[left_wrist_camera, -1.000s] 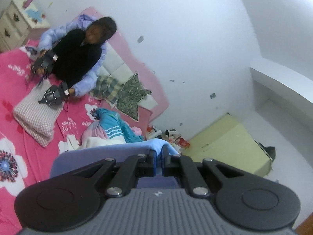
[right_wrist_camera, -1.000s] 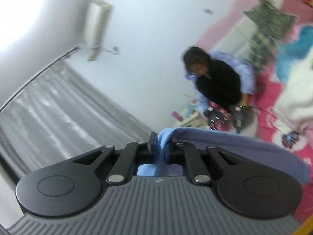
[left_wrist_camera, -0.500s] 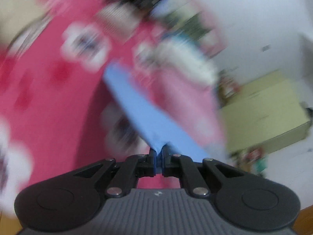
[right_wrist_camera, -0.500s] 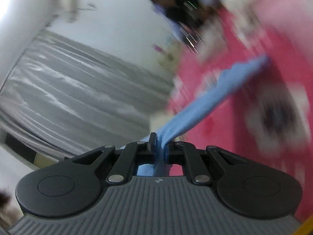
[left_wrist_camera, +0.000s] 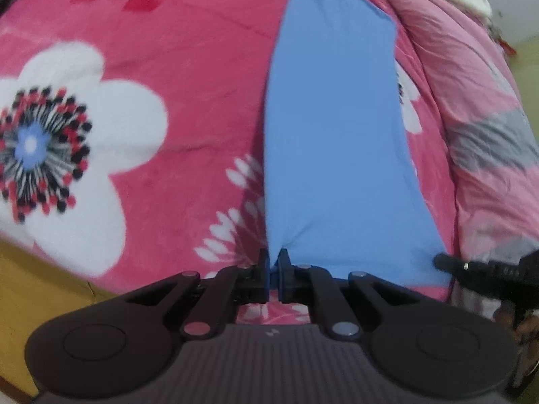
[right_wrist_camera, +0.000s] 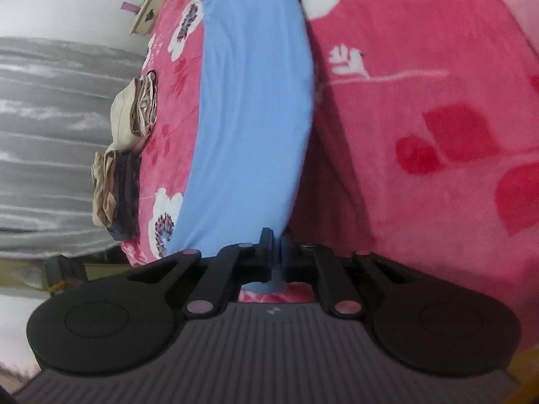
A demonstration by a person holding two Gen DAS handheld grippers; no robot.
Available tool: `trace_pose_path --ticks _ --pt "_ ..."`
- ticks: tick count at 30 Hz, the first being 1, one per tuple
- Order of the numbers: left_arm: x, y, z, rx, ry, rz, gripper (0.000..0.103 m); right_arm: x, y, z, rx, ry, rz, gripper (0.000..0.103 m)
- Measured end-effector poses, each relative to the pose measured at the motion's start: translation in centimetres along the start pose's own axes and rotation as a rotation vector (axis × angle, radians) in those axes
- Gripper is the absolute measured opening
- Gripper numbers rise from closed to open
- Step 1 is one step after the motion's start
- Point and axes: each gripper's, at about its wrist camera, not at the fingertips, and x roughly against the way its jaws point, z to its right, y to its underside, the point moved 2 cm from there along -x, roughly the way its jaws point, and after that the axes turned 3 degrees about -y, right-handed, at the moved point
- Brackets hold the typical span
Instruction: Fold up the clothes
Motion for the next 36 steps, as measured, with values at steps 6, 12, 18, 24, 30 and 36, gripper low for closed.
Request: trace_pose_path --ticks 6,12,18,24,30,36 --pt "-1.8 4.7 -0.1 -0.160 -0.156 -0.073 0.008 -2.2 1.0 3.4 0.056 0.196 -0.072 0.006" --pt "0.4 6.9 -1.8 -0.179 -0.244 -0.087 0.019 1.3 3.2 3.5 0.161 0.325 -0.055 0.006" --pt "0.8 3.8 0.8 -0.232 -0.232 0.046 0.023 2.6 1.6 -1.9 0.504 0.268 0.127 0.007" --pt "-5.5 1.4 3.5 -0.329 -0.221 0.032 0.026 -4.8 0.3 -5.0 0.752 0.255 0.082 0.007" --pt "-5.5 0.3 3.5 -0.370 -0.173 0.007 0.024 -8.3 -0.1 -2.1 0.669 0.364 -0.093 0.003" --pt "-3.7 -5.7 3.4 -0.348 -0.118 0.130 0.026 -7.6 -6.7 -6.3 0.605 0.370 -0.009 0.007"
